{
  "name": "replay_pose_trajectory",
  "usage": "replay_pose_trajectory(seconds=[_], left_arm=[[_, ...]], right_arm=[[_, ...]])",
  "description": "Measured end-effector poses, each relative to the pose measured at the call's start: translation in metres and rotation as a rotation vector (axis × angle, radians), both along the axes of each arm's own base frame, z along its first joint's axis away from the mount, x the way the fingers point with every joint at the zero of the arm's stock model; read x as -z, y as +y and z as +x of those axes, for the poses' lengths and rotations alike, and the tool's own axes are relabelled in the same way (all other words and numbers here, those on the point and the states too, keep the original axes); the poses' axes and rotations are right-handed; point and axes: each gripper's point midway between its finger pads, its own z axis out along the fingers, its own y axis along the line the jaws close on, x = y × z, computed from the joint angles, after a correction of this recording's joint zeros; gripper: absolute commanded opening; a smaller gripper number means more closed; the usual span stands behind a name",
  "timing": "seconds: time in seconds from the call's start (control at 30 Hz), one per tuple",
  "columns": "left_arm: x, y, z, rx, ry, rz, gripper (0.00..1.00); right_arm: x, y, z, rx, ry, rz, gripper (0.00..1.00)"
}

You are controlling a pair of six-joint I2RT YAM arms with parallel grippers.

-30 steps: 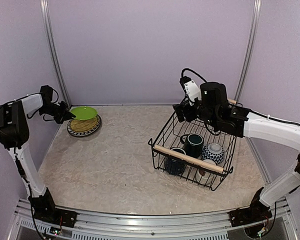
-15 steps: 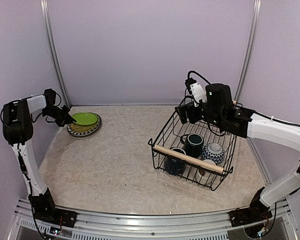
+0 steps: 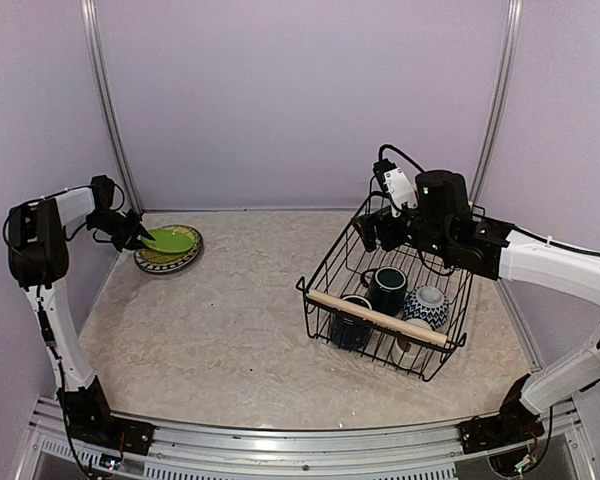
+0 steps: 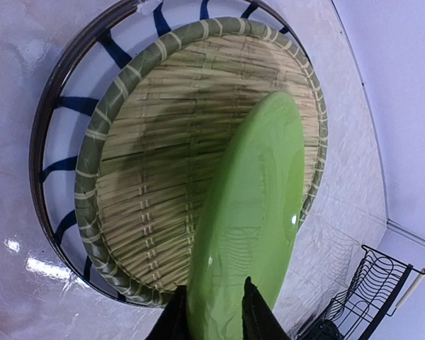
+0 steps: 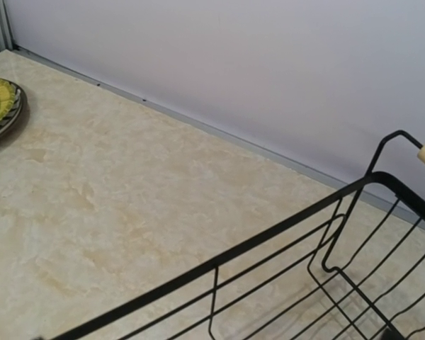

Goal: Unload the mixed dishes from the dish rack
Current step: Place the plate on the plate.

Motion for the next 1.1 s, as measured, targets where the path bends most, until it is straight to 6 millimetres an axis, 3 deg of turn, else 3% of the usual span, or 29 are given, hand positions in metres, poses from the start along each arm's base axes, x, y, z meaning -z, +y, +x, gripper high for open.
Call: replay_pose_trajectory(seconds=[0.13,0.67,1.1], left_arm=[[0.0014,0.0009,-0.0020,0.001,0.010,0.009,0.45],[0.0048,0.0026,-0.0052,-0.004,0.030,0.032,0.61],[0.0070,0.0028,-0.0064,0.001,0.037,0.060,0.87]], right_arm=[[0.0001,-0.0001,0.0001,0.002,0.003,0.005,1.00],[0.0017,-0.0012,0.0000,0.010,0.012,0.008,1.00],[0.0019,-0.0019,0.0005,0.014,0.017,0.015,1.00]])
